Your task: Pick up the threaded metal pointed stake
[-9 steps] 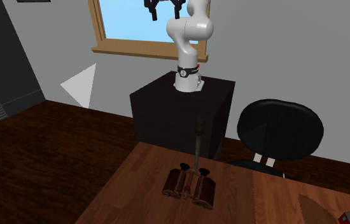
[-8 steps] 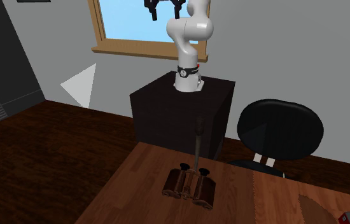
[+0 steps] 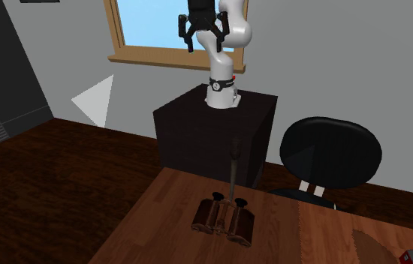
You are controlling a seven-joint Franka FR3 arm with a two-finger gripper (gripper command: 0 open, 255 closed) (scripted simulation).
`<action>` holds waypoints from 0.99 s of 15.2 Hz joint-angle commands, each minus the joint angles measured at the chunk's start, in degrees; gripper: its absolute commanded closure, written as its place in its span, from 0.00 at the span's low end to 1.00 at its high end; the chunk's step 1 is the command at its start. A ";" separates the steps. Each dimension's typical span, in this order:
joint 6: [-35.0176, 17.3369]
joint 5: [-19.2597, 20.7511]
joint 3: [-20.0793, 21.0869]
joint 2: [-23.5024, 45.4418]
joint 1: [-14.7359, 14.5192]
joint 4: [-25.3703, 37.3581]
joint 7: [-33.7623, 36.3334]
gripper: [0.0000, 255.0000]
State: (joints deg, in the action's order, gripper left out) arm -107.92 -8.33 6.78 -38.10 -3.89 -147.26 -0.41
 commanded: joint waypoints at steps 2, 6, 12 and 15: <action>-6.17 -0.87 2.07 3.50 -1.42 -2.17 -0.02 0.00; -14.76 -1.60 4.95 10.11 -3.06 -3.67 0.19 0.00; -27.48 -0.79 9.37 22.34 -4.66 -3.52 1.50 0.00; -33.44 1.30 11.48 29.26 -5.01 -2.38 3.14 0.00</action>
State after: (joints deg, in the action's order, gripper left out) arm -138.62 -7.86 17.36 -11.85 -8.76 -150.06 1.92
